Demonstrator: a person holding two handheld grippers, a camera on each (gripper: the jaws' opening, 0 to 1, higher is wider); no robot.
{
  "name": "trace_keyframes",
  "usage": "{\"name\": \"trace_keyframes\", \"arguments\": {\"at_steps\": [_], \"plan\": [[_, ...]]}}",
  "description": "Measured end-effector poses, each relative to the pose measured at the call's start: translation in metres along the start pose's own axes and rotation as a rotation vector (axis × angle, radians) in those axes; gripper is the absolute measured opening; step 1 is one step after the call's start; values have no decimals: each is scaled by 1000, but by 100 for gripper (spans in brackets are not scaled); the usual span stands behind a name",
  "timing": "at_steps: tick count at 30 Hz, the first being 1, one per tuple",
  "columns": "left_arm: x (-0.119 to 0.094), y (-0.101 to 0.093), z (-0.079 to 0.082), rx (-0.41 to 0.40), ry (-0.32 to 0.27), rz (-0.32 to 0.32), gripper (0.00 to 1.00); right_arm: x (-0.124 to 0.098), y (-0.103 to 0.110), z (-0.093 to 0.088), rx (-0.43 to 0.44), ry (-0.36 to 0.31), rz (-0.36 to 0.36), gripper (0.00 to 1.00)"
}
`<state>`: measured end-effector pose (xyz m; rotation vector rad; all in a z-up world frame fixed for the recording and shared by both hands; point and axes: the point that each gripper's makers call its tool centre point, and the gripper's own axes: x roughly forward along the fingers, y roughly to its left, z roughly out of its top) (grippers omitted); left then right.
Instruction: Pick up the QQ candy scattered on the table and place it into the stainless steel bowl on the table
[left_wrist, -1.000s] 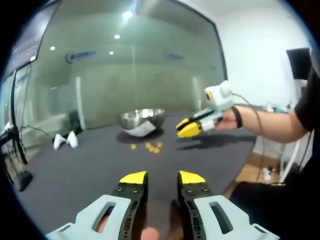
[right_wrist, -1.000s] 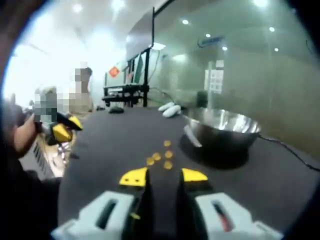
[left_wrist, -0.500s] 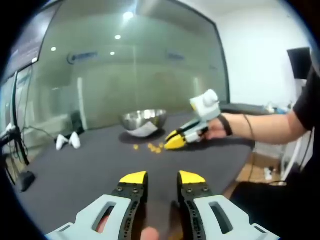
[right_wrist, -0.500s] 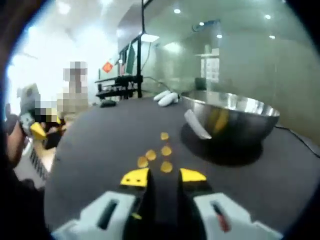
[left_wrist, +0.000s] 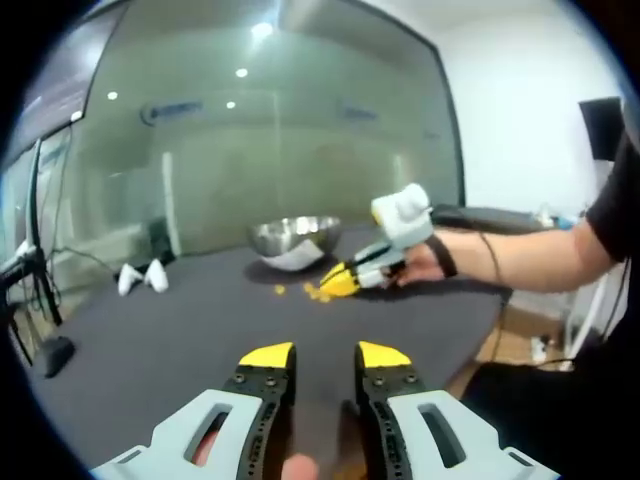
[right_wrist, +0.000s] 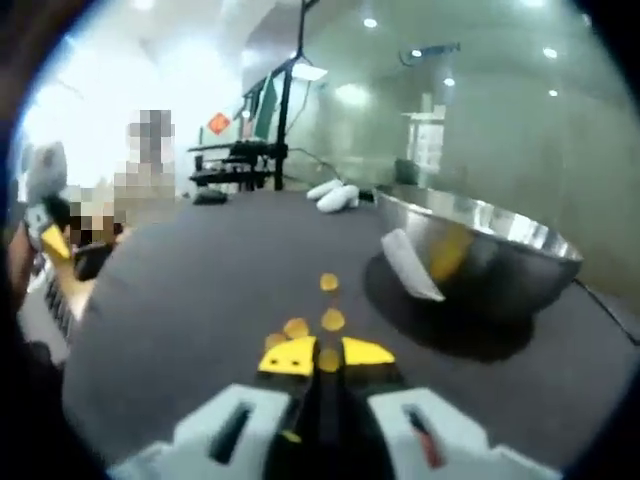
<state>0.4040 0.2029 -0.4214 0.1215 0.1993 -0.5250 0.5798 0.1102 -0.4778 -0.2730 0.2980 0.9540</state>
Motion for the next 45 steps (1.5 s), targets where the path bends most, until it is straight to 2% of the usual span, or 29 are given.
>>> {"name": "trace_keyframes", "arguments": {"at_steps": [5,13,20,30,37,45], "plan": [[1,-2,1,2,0,-6,25,-1,1,-1,30,-1,6,9],[1,-2,1,1,-1,-6,25,-3,3,0,22,3,9,9],[1,-3,0,0,0,-7,25,-16,2,10,28,-25,2,9],[3,-9,2,1,-5,-17,25,-36,-8,40,15,-78,-35,9],[5,-13,0,3,0,-25,25,-40,-28,64,-1,-134,-68,9],[4,-10,1,5,0,-21,25,-46,-53,97,24,-203,-134,9]]}}
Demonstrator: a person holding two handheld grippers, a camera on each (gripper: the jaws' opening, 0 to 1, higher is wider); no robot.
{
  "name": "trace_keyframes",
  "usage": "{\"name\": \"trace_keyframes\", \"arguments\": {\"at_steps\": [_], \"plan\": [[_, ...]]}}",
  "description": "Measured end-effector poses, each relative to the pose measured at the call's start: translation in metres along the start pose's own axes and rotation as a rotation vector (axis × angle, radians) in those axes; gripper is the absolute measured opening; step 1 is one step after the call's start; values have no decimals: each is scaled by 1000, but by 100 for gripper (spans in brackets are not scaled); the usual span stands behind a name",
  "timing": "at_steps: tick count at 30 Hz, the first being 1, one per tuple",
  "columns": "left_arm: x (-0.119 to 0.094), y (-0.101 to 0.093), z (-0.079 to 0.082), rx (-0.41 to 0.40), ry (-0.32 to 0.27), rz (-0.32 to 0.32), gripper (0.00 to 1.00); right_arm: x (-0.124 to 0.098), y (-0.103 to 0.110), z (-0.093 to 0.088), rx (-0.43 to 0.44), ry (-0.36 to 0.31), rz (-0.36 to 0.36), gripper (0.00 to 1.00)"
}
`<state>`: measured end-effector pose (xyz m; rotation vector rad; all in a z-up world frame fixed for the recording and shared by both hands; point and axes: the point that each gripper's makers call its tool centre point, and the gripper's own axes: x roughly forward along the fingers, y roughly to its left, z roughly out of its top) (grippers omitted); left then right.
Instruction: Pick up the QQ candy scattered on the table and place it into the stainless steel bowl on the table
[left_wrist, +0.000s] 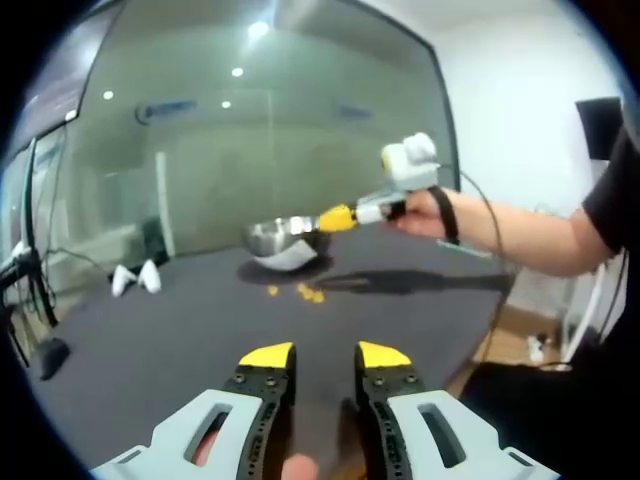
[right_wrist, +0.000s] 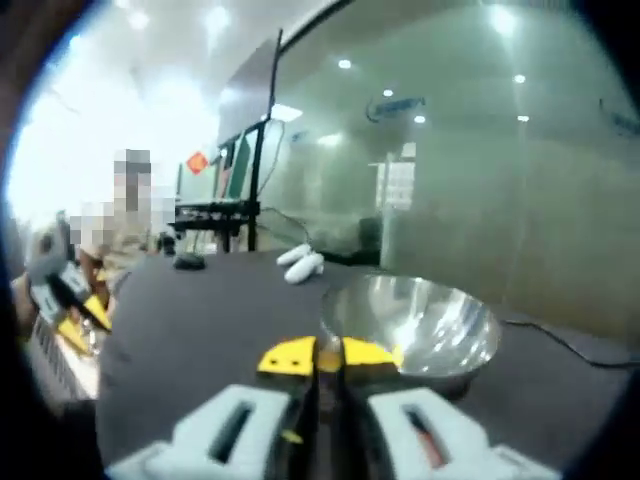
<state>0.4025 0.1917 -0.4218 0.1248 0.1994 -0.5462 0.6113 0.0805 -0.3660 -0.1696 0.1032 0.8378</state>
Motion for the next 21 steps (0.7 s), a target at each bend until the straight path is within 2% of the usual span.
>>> {"name": "trace_keyframes", "arguments": {"at_steps": [7,9,12,16,18,20,21], "plan": [[0,0,2,4,2,-1,25,19,-38,12,15,-8,-82,9],[0,0,2,5,3,1,25,18,-40,13,38,2,-95,9],[-1,0,1,6,4,1,25,23,-52,20,80,-33,-130,9],[-1,1,3,4,1,2,25,26,-53,17,85,-23,-148,10],[-2,1,3,8,1,2,25,27,-56,17,81,-26,-158,13],[-3,2,3,6,2,4,25,24,-54,19,97,-55,-156,24],[-3,2,3,4,2,5,25,24,-54,19,98,-57,-156,25]]}}
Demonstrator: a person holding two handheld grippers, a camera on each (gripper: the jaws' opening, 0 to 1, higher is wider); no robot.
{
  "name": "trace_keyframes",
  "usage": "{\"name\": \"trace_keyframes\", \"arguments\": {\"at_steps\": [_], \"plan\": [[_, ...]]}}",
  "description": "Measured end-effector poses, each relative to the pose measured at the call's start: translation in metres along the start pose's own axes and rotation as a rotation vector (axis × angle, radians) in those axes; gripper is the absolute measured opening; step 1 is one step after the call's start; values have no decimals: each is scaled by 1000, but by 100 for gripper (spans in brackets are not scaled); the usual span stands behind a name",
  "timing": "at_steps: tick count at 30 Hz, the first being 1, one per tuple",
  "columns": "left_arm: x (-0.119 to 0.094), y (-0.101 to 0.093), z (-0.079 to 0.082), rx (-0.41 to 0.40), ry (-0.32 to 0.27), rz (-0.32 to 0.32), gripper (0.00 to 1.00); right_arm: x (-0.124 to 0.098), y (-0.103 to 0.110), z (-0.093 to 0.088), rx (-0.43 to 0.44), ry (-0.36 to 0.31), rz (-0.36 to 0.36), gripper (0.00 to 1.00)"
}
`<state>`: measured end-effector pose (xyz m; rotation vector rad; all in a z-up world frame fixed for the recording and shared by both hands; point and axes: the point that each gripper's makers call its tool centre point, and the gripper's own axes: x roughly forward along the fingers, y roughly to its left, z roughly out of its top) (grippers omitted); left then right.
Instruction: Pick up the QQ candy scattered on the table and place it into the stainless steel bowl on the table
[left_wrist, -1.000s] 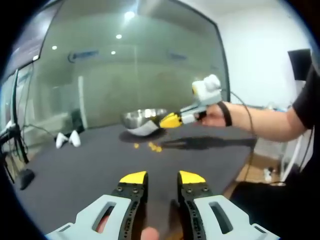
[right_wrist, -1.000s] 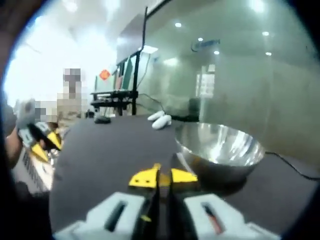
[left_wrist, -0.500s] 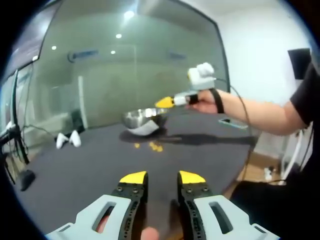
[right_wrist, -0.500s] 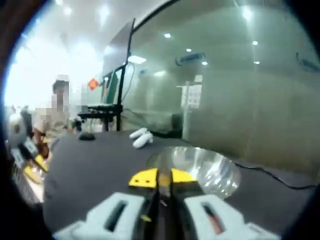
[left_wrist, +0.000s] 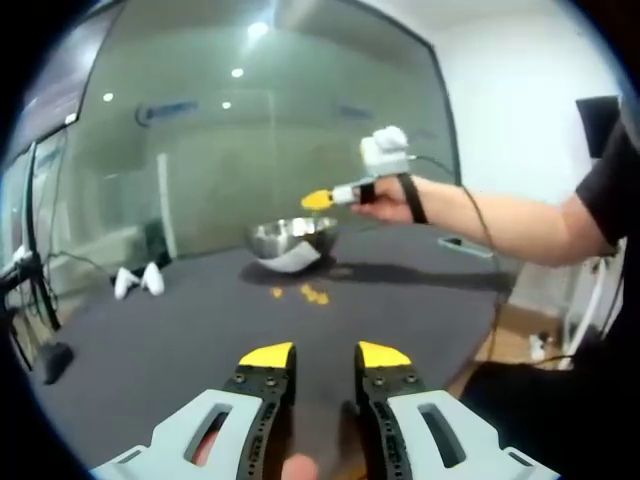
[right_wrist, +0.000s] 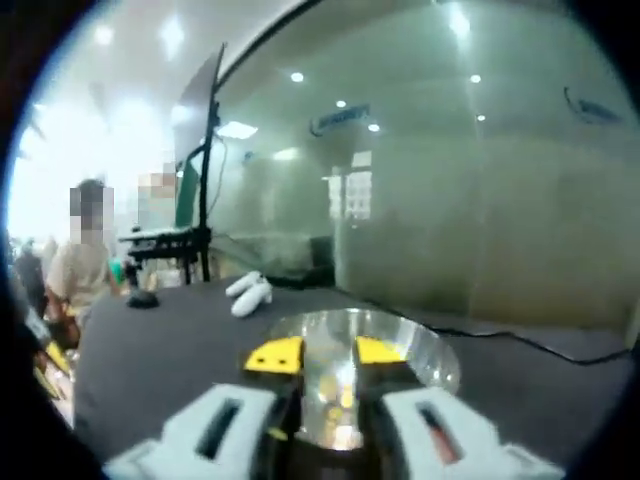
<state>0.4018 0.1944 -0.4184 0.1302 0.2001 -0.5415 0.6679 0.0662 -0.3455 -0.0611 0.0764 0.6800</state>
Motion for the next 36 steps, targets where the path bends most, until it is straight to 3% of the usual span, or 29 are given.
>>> {"name": "trace_keyframes", "arguments": {"at_steps": [6,15,22,26,31,36], "plan": [[1,-2,-1,-1,2,-2,25,-6,-3,-2,25,-7,0,24],[3,-5,-1,4,4,-7,25,-25,14,1,10,-15,23,24],[2,-6,-1,7,6,-7,25,-46,36,13,31,-45,88,23],[2,-6,-2,5,6,-5,25,-65,49,23,-12,-68,104,23],[2,-7,-2,5,3,-10,25,-80,55,13,-41,-69,138,22],[3,-7,-2,5,1,-13,25,-93,70,-18,-57,1,221,18]]}}
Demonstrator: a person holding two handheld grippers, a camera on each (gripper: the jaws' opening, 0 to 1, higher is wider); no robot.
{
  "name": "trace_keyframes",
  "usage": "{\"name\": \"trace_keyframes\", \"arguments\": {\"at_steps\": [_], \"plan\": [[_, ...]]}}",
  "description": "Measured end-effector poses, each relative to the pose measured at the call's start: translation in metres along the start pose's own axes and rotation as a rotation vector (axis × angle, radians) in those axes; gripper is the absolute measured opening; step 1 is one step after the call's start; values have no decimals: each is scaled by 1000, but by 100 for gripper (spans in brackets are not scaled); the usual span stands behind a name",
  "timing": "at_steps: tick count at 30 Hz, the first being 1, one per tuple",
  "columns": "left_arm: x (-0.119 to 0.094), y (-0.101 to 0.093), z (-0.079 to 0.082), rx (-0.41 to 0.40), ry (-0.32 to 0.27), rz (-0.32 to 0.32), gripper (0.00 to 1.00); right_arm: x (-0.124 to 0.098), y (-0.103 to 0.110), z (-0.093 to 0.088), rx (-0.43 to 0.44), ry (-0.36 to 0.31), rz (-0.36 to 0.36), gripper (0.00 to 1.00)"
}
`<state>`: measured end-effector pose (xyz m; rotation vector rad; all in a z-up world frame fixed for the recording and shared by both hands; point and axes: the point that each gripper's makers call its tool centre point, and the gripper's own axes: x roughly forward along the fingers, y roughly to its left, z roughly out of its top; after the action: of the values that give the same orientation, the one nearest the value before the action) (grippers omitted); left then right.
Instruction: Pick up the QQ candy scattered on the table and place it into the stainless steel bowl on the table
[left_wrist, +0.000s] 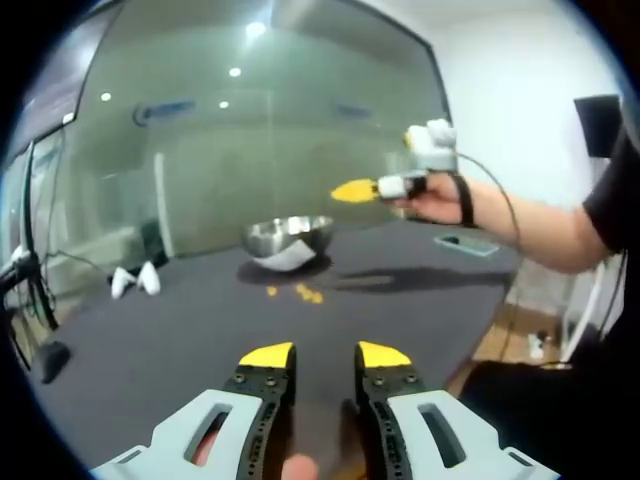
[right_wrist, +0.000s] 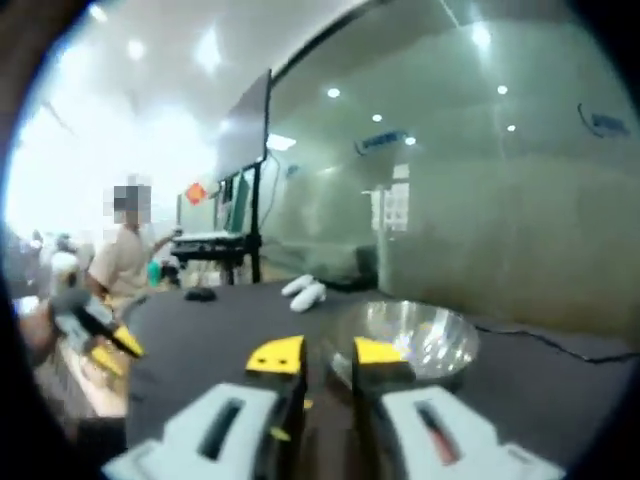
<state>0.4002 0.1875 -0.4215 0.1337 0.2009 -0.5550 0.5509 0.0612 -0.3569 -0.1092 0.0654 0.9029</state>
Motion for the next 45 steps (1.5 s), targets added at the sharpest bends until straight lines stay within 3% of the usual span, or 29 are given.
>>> {"name": "trace_keyframes", "arguments": {"at_steps": [6,11,33,45], "plan": [[0,0,1,2,-3,-2,25,-11,37,-35,-81,78,89,19],[-1,1,0,-2,-3,0,25,-12,38,-48,-33,98,117,19],[-5,7,3,5,-20,21,25,17,45,-88,-36,201,151,19],[-5,4,2,1,-17,19,25,51,43,-106,-35,264,140,19]]}}
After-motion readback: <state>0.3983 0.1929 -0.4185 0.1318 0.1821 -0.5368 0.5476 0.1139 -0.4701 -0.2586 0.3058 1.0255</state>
